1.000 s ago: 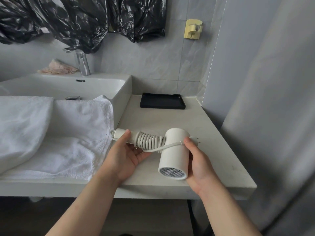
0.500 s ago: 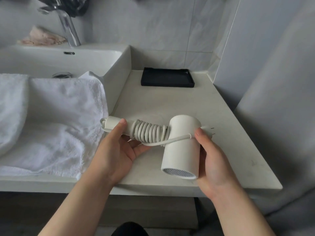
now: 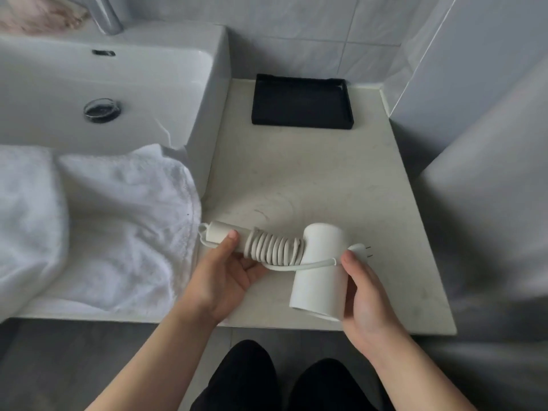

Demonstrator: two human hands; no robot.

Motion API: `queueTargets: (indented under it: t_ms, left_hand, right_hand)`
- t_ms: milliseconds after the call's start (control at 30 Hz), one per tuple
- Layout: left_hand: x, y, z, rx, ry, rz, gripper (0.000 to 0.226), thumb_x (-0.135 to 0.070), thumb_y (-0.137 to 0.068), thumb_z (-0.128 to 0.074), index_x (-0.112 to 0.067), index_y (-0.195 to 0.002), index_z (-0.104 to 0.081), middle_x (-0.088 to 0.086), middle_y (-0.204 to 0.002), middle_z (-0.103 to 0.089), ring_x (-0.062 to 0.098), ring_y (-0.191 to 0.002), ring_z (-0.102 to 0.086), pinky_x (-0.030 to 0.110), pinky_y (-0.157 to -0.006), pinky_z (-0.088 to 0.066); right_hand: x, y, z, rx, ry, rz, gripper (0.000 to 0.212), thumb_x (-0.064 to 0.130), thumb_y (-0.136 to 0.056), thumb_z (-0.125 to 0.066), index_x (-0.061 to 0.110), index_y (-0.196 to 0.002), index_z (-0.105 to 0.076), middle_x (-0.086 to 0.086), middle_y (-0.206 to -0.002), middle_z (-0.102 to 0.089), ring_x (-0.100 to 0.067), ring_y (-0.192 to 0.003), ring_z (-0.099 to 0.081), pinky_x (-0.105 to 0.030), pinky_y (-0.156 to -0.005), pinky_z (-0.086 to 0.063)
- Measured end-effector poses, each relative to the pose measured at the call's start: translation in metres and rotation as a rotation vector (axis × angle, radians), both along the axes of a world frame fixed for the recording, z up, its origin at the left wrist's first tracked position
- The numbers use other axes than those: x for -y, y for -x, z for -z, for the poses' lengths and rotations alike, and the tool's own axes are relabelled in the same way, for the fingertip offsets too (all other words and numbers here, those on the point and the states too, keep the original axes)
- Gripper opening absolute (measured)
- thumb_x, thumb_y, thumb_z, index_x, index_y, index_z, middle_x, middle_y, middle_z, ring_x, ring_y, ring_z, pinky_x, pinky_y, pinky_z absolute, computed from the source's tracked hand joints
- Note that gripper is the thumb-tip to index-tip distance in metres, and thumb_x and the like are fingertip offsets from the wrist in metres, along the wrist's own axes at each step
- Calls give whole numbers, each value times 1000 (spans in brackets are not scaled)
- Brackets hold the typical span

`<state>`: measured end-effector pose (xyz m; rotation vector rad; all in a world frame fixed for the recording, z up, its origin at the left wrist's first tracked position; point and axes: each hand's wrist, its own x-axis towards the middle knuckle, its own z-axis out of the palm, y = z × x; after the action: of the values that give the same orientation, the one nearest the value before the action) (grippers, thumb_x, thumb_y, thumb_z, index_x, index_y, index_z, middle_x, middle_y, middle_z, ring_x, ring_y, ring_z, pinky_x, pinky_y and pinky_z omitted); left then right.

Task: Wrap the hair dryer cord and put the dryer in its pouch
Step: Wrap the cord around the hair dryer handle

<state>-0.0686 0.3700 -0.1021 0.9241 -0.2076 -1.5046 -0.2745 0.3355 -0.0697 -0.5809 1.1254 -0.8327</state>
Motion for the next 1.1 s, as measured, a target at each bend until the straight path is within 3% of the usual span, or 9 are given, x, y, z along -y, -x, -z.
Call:
queueTargets:
  t_ms: [67,200,367,567,700,833,933,1100]
  left_hand:
    - [-2,-3,-24,43,-116,3,40,-33,-80,-70,-8,-111,-69,17,-114,-71,31,-101,-70,45,-84,-58]
    - [-11,-16,-83,10,-179,-20,32,-29,-78,-65,-13,-105,-68,13,-107,-70,23,-86,-70,39,-77,-58]
    - [-13,-43,-151,9,-214,-99,14,-26,-92,-59,-13,-98,-58,9,-87,-67,21,-70,-67,34,-70,-56]
    - [-19,-84,-198,105,-151,-127,27,-21,-99,-53,0,-114,-63,16,-97,-67,25,-83,-69,33,-74,-62]
    - [-23,-103,-213,115,-93,-176,28,-21,-99,-52,1,-108,-68,17,-98,-72,27,-89,-71,35,-79,-62]
    - [-33,-115,-221,121,-85,-253,31,-21,-98,-53,-5,-87,-77,15,-90,-74,25,-84,-73,36,-82,-61]
    - [-40,-126,-223,115,-80,-316,25,-21,-98,-53,-4,-93,-71,14,-87,-74,25,-80,-73,37,-82,-60]
    - [-47,-145,-230,91,-84,-421,19,-19,-98,-53,-8,-92,-67,10,-81,-73,21,-74,-73,33,-74,-62]
  right_hand:
    - [-1,-2,-25,-3,-87,26,34,41,-74,-69,18,-99,-74,-7,-103,-76,-18,-89,-72,-37,-76,-54]
    - [2,-7,-87,-45,-181,13,31,39,-85,-62,17,-104,-72,-7,-97,-77,-25,-92,-70,-41,-81,-52]
    - [15,-26,-157,-84,-106,-7,25,34,-89,-60,15,-100,-71,-5,-86,-77,-25,-86,-69,-41,-76,-52]
    - [20,-61,-205,-40,4,-74,20,30,-88,-60,16,-94,-72,-6,-83,-77,-22,-74,-72,-44,-73,-54]
    - [24,-84,-214,-20,49,-119,30,37,-69,-66,18,-88,-76,-8,-89,-76,-24,-79,-72,-46,-77,-54]
    - [31,-104,-222,-27,74,-201,26,39,-68,-66,21,-80,-80,-10,-90,-75,-27,-83,-70,-55,-88,-50]
    - [35,-122,-226,-28,92,-250,26,36,-71,-65,17,-84,-78,-11,-87,-75,-28,-82,-69,-57,-88,-49]
    - [45,-148,-232,-17,102,-354,36,35,-72,-64,11,-96,-73,-13,-90,-75,-25,-76,-72,-42,-74,-53]
